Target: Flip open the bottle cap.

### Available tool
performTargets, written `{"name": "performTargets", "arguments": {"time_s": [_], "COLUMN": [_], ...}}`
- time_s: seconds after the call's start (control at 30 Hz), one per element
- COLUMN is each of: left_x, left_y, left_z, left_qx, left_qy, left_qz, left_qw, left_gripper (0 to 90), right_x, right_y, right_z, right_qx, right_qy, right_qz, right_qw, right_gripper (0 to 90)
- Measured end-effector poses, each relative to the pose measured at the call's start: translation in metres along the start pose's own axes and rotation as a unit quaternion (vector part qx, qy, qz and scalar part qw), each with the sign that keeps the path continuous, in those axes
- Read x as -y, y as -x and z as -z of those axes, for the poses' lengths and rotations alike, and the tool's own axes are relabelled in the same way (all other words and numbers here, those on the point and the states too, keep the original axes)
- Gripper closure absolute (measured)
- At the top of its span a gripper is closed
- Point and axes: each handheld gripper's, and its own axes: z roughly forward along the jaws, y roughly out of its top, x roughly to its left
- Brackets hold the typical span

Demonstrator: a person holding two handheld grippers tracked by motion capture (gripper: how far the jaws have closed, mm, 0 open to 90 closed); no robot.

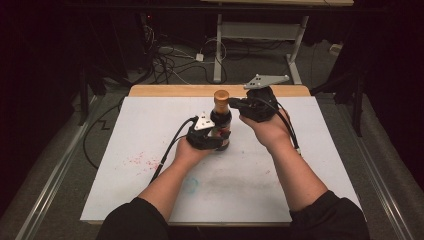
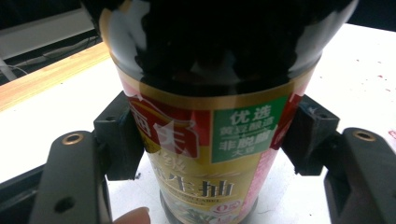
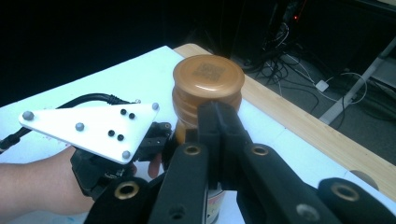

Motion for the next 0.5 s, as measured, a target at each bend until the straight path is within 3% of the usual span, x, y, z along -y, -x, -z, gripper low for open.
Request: {"name": "performTargets", "arguments": {"time_s": [0.37,0.4,0.5], "left_x": [0.0000,0.0002,0.0009], "left_y": [0.0005,-0.0006,-0.0009], "left_z": [-0.0004,-0.0006,-0.0002], "left_qx": [-0.007,-0.006,-0.007], "left_qy": [-0.005,-0.004,-0.003], "left_qz": [-0.010,-0.009,-0.009], "left_qw": [0.9999,0.9999,0.9999], "left_gripper": [31.3,31.3,31.3], "right_x": [-0.0046,-0.0060,-0.0089], "right_y": [-0.0030,-0.0019,-0.0044], "right_z": [-0.0015,-0.0027,-0.0045], "right_qx": [0.011,0.009,0.015], "right_qy": [-0.011,-0.010,-0.015], "right_qz": [0.003,-0.005,0.007], "right_qw": [0.9999,0.9999,0.9998], "right_gripper": [90.0,90.0,90.0]}}
